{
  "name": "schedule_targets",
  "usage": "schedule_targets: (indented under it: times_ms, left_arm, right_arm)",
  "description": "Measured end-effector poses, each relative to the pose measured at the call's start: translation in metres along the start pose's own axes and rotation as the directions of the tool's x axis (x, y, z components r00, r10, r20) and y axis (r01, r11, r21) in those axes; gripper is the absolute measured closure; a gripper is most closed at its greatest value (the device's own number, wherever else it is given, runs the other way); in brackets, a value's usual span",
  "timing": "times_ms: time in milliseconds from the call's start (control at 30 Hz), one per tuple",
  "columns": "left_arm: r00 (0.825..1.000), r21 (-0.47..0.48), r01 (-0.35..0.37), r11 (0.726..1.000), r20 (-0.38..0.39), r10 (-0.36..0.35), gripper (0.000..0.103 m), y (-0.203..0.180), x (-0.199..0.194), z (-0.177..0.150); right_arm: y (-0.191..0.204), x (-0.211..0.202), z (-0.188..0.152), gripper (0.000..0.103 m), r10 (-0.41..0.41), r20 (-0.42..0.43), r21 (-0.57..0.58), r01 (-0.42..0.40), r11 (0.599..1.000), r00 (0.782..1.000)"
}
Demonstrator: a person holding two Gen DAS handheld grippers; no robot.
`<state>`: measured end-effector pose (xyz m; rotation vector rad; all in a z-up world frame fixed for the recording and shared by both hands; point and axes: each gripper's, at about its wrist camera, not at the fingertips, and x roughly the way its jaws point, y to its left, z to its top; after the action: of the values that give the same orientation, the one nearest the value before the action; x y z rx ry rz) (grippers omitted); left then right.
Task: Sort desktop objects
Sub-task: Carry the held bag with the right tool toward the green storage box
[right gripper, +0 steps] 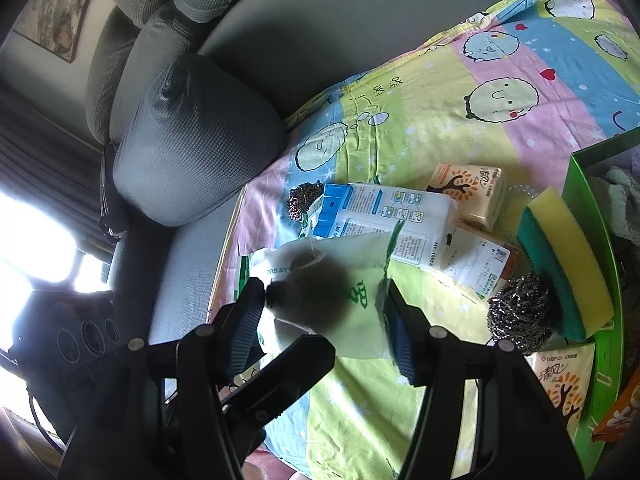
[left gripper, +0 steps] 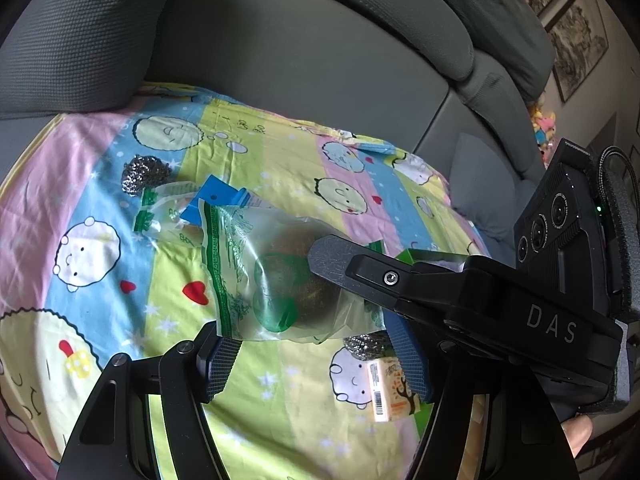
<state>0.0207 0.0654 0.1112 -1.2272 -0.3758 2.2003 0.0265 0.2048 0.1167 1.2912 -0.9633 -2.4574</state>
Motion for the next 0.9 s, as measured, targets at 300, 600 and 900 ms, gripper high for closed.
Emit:
schedule_targets:
  times_ms: [300, 600, 900]
  left_arm:
    - [1.0, 0.012, 0.006, 1.0, 0.004, -0.006, 0.033, -0.004, -0.002, -0.001]
    - [1.0, 0.015, 0.012, 1.0, 0.004, -0.012, 0.033, -0.006, -0.001, -0.001]
    - [1.0, 0.02, 0.018, 1.0, 0.008, -0.018, 0.033, -0.008, 0.0, -0.001]
  right_arm:
    - [-0.001, -0.004, 0.0, 0.044, -0.001, 0.009, -0.008, 0.001, 1.0, 1.0]
    - [-0.002, -0.008, 0.0, 0.044, -0.006, 0.016, -0.005, 0.006, 1.0, 1.0]
    - [0.0, -0.012, 0.0, 0.044, -0.009, 0.023, -0.013, 0.009, 1.0, 1.0]
